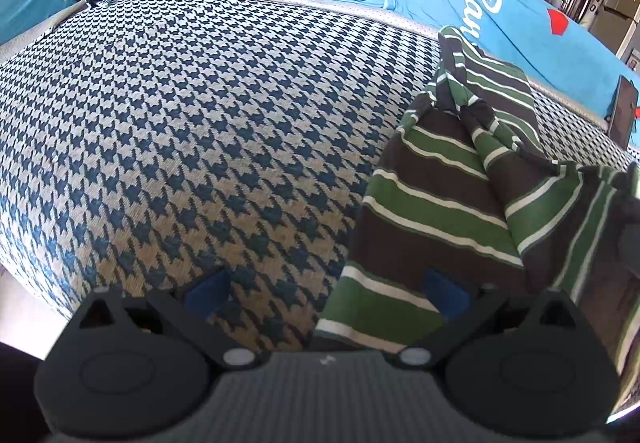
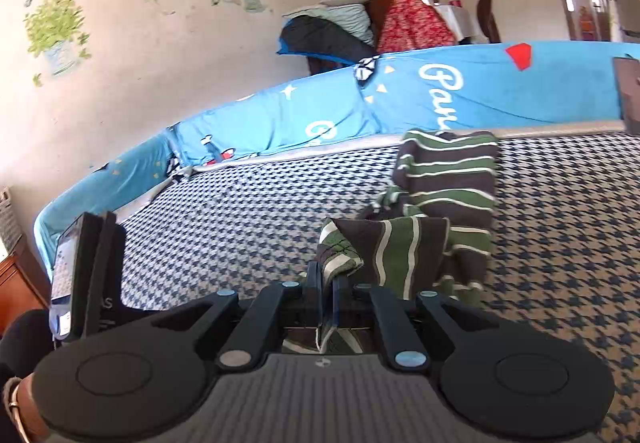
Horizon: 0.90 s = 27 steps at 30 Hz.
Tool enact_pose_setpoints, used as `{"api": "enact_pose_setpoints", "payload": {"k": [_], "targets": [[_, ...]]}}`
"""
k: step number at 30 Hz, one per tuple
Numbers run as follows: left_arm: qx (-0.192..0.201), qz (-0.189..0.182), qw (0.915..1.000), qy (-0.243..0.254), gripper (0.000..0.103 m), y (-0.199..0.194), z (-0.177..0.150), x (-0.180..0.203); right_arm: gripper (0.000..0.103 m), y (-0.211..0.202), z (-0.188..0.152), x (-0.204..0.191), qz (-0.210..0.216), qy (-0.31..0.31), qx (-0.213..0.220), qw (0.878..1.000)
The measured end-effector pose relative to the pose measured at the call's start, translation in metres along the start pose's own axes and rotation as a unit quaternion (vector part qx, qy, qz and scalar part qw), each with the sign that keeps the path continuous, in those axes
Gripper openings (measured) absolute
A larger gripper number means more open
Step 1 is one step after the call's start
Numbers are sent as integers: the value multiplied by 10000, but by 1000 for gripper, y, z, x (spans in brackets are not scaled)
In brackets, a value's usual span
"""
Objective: Fold clothes
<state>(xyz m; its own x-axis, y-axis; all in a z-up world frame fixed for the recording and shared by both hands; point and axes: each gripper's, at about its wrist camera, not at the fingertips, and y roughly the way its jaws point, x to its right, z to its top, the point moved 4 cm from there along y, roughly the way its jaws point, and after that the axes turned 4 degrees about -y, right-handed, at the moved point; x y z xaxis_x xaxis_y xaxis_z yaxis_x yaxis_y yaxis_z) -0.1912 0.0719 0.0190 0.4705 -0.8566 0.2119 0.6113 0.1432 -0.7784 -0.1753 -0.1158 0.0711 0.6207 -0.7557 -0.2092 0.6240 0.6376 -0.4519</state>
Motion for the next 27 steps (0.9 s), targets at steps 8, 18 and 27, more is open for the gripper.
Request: {"api": "enact_pose_setpoints", "payload": {"k": [8,18,27], "targets": [[519,435,9964,-517,103,-25,16,-41,7,37,-18,-61,573,-657,-313,9957],[620,516,9940,-738,103,-30,20,-55,7,71,-66,-74,691,-1199,-1083,9844],[569,525,9955,-552,103,-26,16,-46,12,68,-79,-81,923,-1330,-1280,9785]]}}
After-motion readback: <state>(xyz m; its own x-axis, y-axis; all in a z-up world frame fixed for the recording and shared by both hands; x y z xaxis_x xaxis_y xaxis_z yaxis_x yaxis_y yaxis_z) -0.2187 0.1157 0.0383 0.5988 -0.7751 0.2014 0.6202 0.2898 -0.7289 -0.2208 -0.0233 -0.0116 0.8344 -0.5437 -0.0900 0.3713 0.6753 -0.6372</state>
